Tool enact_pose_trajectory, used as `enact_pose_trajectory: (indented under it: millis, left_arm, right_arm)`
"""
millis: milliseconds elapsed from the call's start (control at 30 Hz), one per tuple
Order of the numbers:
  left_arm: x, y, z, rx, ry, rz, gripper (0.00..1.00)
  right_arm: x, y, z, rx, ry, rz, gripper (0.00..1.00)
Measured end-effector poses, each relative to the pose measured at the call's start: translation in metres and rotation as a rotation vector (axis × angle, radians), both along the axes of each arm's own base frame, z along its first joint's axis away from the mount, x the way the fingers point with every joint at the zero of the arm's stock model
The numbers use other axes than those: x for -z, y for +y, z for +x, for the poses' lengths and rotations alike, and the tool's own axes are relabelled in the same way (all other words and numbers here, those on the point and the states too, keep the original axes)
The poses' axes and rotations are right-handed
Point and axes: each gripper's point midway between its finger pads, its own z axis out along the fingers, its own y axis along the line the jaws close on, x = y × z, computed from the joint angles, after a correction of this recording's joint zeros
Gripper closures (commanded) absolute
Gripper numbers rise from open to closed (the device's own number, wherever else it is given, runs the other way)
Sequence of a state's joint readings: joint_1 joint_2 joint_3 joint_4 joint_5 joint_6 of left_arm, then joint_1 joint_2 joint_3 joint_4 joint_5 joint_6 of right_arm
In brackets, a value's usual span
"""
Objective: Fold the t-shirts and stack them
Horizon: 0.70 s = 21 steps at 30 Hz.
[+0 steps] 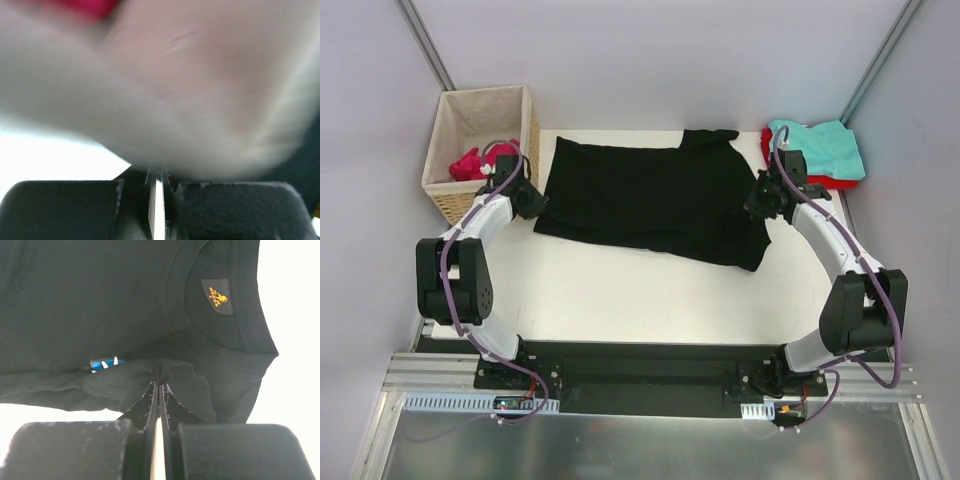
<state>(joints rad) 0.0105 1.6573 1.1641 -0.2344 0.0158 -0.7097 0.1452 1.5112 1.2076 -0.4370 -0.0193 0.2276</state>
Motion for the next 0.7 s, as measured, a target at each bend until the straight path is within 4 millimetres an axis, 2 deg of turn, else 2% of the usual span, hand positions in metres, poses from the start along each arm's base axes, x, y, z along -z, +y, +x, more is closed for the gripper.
enact_pose_trajectory:
  millis: [133,400,500,700]
  left_arm:
    - [0.019,0.016,-0.027,-0.04,0.05,0.009,1.0]
    - [0.015,0.047,-0.069,-0.149,0.057,0.005,1.0]
    - [0.01,0.05,-0.076,-0.159,0.05,0.004,1.0]
    - [-0.001,0.044,-0.073,-0.141,0.027,-0.019,1.0]
  right_arm:
    - [-0.009,0.001,-0.002,-0.006,-0.021,0.01,0.99]
    - [-0.03,0.003,-0.01,-0.016,-0.077,0.029,0.99]
    - [-0.034,0.003,-0.015,-0.019,-0.086,0.034,0.99]
    - [-0.039,0.002,-0.022,-0.021,-0.101,0.036,0.99]
